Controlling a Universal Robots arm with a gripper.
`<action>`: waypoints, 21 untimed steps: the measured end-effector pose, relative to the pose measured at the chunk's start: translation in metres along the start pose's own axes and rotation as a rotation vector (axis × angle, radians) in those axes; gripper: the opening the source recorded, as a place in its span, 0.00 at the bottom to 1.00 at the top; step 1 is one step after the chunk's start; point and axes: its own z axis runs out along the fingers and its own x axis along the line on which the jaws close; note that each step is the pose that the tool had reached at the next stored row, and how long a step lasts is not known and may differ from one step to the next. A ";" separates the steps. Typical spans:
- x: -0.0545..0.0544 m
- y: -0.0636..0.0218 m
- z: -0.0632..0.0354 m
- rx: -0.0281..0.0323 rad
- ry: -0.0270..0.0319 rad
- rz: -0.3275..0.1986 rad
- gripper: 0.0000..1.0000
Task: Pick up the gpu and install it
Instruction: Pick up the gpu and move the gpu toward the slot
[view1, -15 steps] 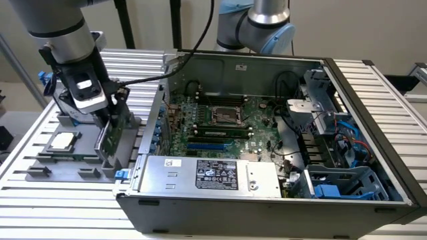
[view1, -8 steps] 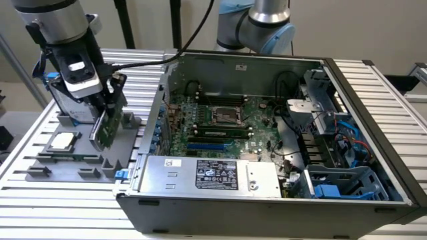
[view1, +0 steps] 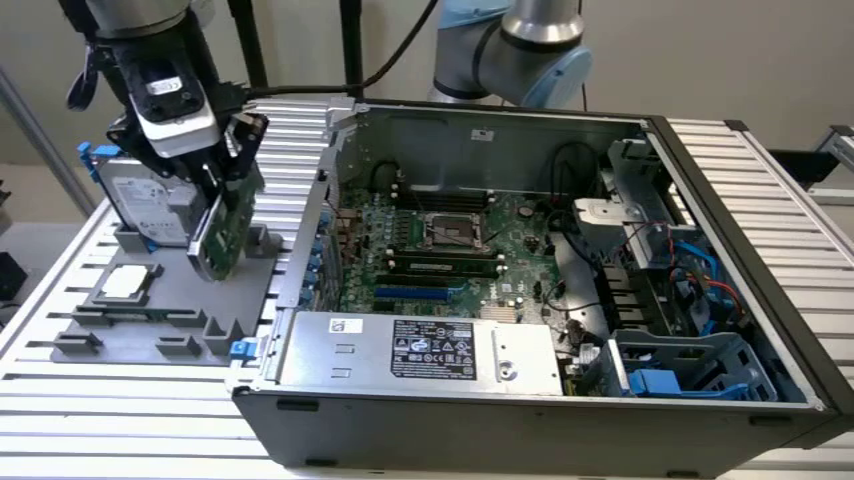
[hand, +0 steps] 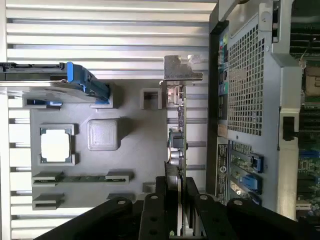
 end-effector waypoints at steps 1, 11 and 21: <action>-0.004 0.0002 -0.0046 0.0000 0.0008 0.000 0.00; -0.044 0.0016 -0.0477 0.0002 0.0083 0.000 0.00; -0.088 0.0025 -0.0707 0.0002 0.0189 0.001 0.00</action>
